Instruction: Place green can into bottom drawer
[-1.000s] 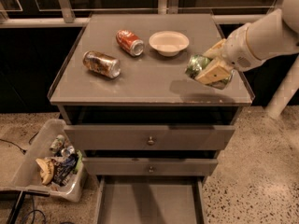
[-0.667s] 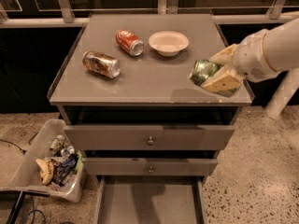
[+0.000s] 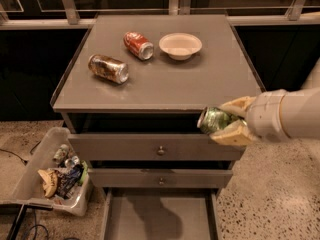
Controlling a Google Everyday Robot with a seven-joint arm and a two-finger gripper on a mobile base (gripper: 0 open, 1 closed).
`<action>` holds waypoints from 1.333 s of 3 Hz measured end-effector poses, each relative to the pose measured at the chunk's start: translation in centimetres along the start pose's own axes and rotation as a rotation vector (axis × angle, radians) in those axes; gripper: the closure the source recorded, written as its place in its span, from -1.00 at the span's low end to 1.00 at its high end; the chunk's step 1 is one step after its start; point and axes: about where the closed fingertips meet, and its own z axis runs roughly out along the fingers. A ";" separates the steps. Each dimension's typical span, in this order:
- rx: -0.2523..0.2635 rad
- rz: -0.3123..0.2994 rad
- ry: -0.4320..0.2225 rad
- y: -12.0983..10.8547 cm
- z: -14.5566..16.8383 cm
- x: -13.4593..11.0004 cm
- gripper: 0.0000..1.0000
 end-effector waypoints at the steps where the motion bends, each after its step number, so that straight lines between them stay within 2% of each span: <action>1: -0.075 0.060 -0.003 4.9 3.9 3.3 1.00; 2: -0.075 0.060 -0.003 4.9 3.9 3.3 1.00; 3: -0.127 0.070 -0.012 6.5 6.3 3.5 1.00; 4: -0.193 0.112 -0.021 9.5 11.2 4.8 1.00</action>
Offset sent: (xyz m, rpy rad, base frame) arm -0.0174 0.0126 -0.0505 0.0377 0.0618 0.0058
